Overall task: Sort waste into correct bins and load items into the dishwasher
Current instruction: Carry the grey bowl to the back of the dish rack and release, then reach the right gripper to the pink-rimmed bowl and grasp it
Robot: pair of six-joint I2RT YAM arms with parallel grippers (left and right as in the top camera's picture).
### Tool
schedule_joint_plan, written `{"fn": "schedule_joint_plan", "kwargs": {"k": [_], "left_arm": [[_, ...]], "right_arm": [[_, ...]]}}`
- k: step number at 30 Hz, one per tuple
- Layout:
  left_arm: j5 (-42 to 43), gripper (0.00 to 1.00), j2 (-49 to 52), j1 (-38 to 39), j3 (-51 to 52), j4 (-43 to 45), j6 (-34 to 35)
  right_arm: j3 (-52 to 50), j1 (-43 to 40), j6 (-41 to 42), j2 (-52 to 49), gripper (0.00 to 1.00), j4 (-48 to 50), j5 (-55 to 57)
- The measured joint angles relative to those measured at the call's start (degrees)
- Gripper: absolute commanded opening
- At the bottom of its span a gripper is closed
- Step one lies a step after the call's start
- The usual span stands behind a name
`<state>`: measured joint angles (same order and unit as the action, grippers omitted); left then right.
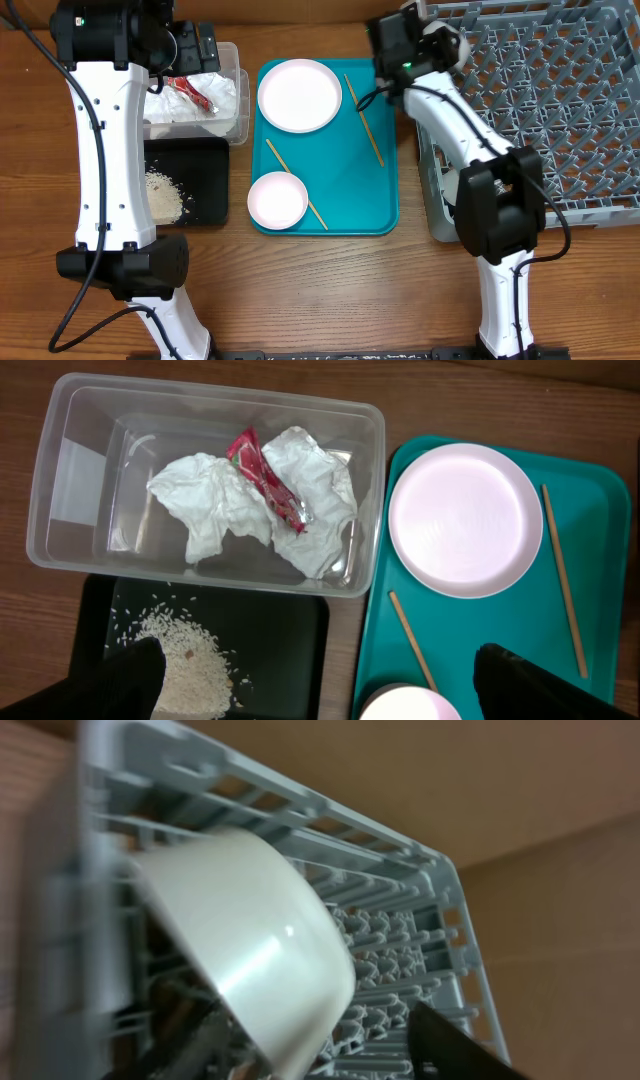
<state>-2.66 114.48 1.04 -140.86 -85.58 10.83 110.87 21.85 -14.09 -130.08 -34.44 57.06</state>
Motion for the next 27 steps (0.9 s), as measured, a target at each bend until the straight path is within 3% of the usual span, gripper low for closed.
{"fn": "schedule_joint_plan", "kwargs": {"k": [7, 12, 17, 18, 19, 21, 27], "left_arm": [[-0.02, 1.00, 0.00, 0.00, 0.00, 0.00, 0.00], [-0.02, 1.00, 0.00, 0.00, 0.00, 0.02, 0.00], [-0.02, 1.00, 0.00, 0.00, 0.00, 0.00, 0.00], [-0.02, 1.00, 0.00, 0.00, 0.00, 0.02, 0.00], [-0.02, 1.00, 0.00, 0.00, 0.00, 0.02, 0.00], [-0.02, 1.00, 0.00, 0.00, 0.00, 0.02, 0.00], [-0.02, 1.00, 0.00, 0.00, 0.00, 0.00, 0.00]], "right_arm": [[0.00, 4.07, 3.82, 0.33, 1.00, -1.81, -3.91], [-0.17, 5.16, 9.16, 4.79, 1.00, -10.38, -19.26], [-0.15, 4.85, 14.84, 11.13, 1.00, -20.13, -52.57], [-0.15, 4.85, 15.47, 11.65, 0.96, -21.59, -58.97], [-0.15, 4.87, 15.98, 11.91, 0.84, -22.69, -66.47], [-0.66, 5.27, 16.87, 11.80, 0.81, -23.08, -75.47], [-8.02, 9.03, 25.05, 11.58, 0.78, -22.12, -80.19]]}}
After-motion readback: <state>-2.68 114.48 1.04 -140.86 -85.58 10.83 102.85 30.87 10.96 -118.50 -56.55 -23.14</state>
